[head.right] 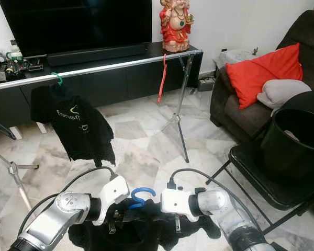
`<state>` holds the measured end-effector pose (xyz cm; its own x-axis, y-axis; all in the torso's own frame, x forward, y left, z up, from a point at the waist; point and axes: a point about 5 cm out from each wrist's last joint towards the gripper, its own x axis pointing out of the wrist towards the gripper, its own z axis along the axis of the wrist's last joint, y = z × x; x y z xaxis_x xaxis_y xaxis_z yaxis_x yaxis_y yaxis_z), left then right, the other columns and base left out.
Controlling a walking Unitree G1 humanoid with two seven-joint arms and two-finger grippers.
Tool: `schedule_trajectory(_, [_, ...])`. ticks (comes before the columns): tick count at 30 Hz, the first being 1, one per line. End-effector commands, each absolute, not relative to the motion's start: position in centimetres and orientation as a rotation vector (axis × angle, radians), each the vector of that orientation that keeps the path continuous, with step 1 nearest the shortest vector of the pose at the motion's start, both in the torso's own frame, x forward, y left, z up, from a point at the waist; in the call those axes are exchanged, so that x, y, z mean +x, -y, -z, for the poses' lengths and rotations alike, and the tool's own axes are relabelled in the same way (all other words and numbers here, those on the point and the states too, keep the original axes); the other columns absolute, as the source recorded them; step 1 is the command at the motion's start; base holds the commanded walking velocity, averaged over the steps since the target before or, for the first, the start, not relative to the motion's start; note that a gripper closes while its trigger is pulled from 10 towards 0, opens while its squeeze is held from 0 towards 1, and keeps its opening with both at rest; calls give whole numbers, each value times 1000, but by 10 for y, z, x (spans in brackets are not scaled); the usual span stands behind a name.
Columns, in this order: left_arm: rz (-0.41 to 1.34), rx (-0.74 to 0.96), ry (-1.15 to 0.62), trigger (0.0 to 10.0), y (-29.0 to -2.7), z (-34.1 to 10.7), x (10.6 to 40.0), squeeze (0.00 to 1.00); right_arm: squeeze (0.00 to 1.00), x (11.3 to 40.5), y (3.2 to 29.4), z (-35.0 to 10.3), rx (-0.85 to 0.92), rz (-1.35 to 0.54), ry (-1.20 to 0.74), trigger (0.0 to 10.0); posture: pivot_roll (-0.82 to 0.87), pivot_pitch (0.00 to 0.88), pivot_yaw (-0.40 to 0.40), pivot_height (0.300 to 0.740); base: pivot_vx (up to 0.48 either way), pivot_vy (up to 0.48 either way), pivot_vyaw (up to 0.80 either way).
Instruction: Hang hanger
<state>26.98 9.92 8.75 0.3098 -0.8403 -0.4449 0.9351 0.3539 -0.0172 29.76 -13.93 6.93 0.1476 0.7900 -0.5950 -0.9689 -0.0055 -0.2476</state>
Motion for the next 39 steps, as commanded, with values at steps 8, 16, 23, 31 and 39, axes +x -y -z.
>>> schedule_trajectory(8, [1191, 259, -391, 0, -96, -90, 272, 0, 0, 309, 134, -85, -700, -1386, -250, 0, 80, 29, -29, 740, 0, 0, 0])
schedule_trajectory(16, [1182, 264, -382, 0, -97, -92, 274, 0, 0, 313, 136, -82, -720, -1334, -270, 10000, 82, 31, -27, 740, 0, 0, 0])
schedule_trajectory(23, [1166, 311, -404, 0, -100, -88, 275, 0, 1000, 312, 137, -81, -687, -1331, -281, 10000, 82, 32, -27, 740, 0, 0, 0])
schedule_trajectory(31, [1126, 365, -420, 0, -106, -83, 278, 0, 1000, 311, 139, -78, -690, -1346, -308, 10000, 82, 32, -26, 740, 0, 0, 0])
schedule_trajectory(39, [975, 441, -417, 0, -116, -72, 293, 0, 1000, 308, 142, -74, -710, -1370, -348, 10000, 80, 29, -24, 740, 0, 0, 0])
